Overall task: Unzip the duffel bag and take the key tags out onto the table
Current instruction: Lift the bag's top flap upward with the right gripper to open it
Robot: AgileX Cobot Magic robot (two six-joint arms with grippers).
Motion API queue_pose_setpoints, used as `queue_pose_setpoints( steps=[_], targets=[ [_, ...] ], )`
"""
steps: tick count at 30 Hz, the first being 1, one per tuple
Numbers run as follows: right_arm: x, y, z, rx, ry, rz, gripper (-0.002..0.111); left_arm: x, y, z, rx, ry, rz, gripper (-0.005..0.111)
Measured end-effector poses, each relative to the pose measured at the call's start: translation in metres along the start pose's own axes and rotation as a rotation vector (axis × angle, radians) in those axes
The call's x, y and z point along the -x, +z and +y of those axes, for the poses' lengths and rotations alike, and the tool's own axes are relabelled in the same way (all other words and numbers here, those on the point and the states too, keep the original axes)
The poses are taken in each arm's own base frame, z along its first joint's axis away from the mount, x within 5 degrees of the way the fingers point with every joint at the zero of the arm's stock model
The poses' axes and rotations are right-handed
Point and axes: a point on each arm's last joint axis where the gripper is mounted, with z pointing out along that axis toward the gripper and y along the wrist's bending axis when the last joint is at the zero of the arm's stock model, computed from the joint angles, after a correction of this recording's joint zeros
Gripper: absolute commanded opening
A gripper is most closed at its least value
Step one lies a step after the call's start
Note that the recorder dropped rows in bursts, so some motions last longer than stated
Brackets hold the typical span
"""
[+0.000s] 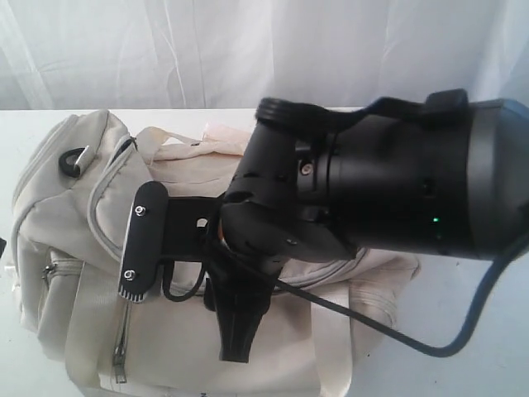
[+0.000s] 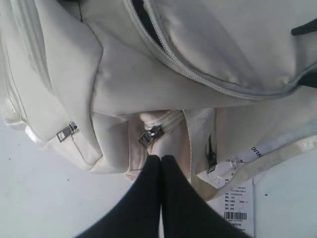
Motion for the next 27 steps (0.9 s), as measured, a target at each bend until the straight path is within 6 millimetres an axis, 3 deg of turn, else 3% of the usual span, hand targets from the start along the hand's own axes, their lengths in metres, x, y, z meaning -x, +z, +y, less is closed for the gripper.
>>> queue_pose_setpoints(
  steps=[6,12,19,27],
  targets=[
    [0.003,0.008,-0.007,-0.092,0.036,-0.013,0.031,0.0,0.0,0.0,-0.001,-0.001,0.0,0.0],
    [0.006,0.008,-0.012,-0.147,0.053,-0.046,0.0,0.0,0.0,0.0,-0.004,-0.003,-0.001,0.0],
    [0.007,0.006,-0.02,-0.233,0.089,-0.058,0.0,0.0,0.0,-0.001,-0.015,-0.011,-0.004,0.0],
    [0.005,-0.009,-0.073,-0.361,0.252,-0.152,0.0,0.001,0.0,-0.003,-0.028,-0.011,-0.009,0.0]
  ],
)
